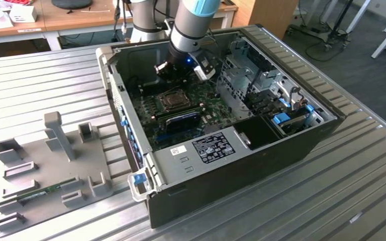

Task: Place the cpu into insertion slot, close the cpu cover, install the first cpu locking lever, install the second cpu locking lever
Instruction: 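Install the first cpu locking lever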

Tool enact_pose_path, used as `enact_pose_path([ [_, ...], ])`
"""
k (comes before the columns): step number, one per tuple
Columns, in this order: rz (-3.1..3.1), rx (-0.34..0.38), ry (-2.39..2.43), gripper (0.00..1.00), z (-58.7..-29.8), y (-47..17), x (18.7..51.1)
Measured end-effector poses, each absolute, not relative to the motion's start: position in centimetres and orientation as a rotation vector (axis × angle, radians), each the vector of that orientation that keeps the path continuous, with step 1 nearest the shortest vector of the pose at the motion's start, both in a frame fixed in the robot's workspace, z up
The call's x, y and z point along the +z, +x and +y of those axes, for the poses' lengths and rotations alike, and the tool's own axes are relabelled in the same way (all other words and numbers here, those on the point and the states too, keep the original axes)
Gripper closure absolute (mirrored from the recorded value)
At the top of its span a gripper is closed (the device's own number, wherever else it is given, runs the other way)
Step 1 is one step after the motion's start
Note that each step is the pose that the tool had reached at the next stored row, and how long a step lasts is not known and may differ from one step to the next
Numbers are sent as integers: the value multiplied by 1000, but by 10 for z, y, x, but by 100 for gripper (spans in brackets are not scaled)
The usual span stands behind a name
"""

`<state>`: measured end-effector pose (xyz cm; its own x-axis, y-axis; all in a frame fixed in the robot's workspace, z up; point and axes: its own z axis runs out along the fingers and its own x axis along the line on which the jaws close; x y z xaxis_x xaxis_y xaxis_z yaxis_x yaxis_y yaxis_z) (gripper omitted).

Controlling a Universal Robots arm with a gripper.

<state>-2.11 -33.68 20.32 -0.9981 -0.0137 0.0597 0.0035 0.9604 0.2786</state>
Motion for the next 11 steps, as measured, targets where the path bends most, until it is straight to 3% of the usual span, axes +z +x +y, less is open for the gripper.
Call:
enact_pose_path([
  [11,-3081,-435,15,89,-337,-22,203],
])
